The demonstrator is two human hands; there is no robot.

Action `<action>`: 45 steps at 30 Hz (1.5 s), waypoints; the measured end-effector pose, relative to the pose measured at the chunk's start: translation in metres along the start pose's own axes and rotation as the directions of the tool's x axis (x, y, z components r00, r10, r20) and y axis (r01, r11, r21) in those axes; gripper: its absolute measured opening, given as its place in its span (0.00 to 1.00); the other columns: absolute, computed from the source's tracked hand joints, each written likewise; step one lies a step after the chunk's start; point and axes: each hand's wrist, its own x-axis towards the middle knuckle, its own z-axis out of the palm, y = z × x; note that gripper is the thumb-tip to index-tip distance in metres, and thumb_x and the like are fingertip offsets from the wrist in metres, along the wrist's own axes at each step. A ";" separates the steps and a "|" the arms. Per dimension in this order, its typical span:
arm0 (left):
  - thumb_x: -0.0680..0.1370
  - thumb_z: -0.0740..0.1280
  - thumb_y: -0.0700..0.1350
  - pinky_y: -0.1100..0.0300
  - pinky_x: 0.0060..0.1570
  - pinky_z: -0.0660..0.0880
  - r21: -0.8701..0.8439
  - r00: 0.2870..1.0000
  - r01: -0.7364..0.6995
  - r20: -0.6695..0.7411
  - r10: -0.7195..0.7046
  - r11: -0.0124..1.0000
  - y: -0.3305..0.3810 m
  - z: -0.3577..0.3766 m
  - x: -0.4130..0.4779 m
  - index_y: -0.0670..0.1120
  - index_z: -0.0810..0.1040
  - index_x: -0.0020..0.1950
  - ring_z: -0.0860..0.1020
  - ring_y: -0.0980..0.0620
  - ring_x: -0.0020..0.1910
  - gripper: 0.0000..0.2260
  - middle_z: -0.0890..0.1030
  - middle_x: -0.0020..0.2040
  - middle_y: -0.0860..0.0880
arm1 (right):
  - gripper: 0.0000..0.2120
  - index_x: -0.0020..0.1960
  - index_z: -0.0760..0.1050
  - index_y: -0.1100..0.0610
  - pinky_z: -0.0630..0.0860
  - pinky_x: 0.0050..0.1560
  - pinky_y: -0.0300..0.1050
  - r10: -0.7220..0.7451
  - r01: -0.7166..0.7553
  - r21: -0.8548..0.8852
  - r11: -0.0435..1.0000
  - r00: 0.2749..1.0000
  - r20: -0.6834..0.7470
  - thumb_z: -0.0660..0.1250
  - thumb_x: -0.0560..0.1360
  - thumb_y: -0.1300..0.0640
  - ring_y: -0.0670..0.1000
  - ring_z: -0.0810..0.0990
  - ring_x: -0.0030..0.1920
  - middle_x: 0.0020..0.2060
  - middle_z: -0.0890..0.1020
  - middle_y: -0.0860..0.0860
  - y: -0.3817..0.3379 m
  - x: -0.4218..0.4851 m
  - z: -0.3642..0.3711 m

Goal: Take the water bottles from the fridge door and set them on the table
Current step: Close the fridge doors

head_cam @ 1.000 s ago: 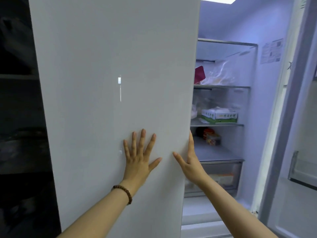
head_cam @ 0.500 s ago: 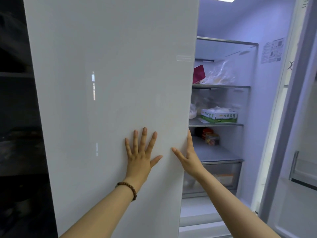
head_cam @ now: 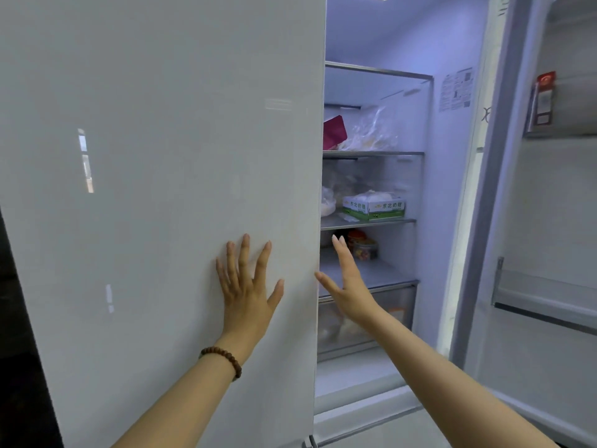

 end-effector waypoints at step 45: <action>0.74 0.44 0.66 0.52 0.75 0.47 -0.743 0.950 -0.211 -0.003 0.313 0.635 0.688 0.006 0.061 0.60 0.34 0.72 0.43 0.60 0.75 0.31 0.43 0.77 0.57 | 0.41 0.76 0.47 0.43 0.55 0.69 0.45 0.217 -0.175 0.185 0.967 0.946 -0.241 0.59 0.68 0.33 0.47 0.52 0.76 0.77 0.51 0.44 0.157 -0.165 -0.615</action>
